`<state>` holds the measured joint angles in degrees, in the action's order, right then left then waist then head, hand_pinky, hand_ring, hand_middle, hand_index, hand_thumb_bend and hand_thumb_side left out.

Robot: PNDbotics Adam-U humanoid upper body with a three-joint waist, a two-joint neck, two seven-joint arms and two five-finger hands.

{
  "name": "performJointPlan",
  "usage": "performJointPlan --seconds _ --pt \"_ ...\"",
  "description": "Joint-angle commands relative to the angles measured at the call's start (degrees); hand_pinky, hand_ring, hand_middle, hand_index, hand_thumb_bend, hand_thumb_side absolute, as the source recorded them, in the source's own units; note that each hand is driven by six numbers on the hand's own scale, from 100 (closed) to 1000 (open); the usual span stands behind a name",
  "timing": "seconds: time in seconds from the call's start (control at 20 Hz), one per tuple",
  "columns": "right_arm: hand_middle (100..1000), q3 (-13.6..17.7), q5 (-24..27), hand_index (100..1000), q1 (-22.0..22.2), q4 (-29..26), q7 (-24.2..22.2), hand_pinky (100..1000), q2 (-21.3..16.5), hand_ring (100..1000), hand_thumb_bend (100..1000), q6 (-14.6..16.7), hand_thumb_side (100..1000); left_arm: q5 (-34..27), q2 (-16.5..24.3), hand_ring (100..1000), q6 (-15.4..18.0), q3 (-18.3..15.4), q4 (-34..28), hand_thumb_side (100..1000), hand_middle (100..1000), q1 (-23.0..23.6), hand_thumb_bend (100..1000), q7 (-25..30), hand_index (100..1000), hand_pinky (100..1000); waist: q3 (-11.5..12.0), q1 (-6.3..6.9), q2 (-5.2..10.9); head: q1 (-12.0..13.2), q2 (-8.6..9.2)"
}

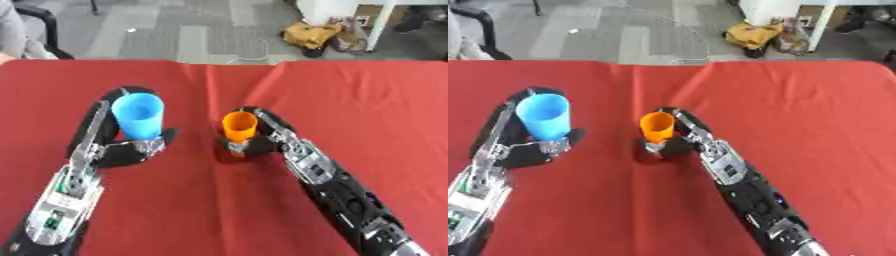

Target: Pour the contents of one cup into another cup.

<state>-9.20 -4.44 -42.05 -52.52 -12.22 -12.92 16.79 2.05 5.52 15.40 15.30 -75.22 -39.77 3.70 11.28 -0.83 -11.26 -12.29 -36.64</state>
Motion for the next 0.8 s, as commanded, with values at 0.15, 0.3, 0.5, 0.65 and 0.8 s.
performJointPlan --seconds 0.15,0.3,0.5,0.65,0.8 --pt "460 -0.16 -0.43 641 -0.36 0.12 0.54 627 -0.38 423 247 -0.24 100 -0.46 0.37 433 0.11 0.14 -1.5 100 479 -0.71 570 0.07 688 348 0.02 -0.07 0.93 -0.14 0.62" --pt "459 -0.03 -0.24 641 -0.43 -0.59 0.98 628 -2.13 422 252 -0.1 100 -0.59 0.56 434 0.11 0.21 -1.76 100 479 -0.64 567 0.16 689 349 -0.03 -0.2 1.04 -0.04 0.65" --pt "459 0.15 -0.01 642 -0.92 -2.16 1.42 629 -5.87 422 256 0.26 100 -0.76 0.83 434 0.13 0.41 -2.3 100 479 -0.64 568 0.34 689 350 -0.13 -0.51 1.27 0.05 0.78" --pt "459 0.29 0.33 644 -1.32 -3.49 1.57 630 -9.2 423 259 0.48 100 -1.04 1.18 435 0.1 0.58 -2.91 100 479 -0.54 568 0.52 690 349 -0.2 -0.76 1.47 0.13 0.91" --pt "462 0.34 0.67 650 -1.86 -4.73 1.51 633 -12.65 426 262 0.66 100 -1.73 1.51 435 -0.03 0.99 -3.41 100 479 -0.21 570 0.95 690 349 -0.15 -1.02 1.69 0.08 0.93"
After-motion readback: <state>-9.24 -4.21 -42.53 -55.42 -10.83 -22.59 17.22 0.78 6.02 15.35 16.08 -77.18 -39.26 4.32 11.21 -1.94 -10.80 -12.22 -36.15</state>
